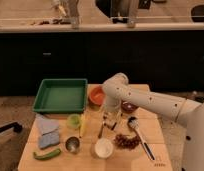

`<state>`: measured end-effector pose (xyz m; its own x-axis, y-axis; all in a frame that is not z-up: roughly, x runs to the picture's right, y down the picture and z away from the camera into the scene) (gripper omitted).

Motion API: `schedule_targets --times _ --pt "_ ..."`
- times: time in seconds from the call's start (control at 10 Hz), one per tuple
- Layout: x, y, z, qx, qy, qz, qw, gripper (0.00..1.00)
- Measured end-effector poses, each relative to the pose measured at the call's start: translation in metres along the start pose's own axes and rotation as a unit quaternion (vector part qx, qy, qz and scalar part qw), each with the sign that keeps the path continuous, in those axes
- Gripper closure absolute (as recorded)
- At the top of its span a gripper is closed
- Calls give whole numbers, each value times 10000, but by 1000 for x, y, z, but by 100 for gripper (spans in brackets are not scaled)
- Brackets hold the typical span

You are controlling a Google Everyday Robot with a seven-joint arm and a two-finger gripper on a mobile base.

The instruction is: Place eraser in plastic cup

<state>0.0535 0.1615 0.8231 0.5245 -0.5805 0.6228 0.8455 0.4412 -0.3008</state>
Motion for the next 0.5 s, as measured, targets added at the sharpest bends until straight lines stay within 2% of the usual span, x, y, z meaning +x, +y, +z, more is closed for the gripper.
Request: schedule_targets --times 0.5 --pt "0 2 11 -214 -96 -105 9997 20"
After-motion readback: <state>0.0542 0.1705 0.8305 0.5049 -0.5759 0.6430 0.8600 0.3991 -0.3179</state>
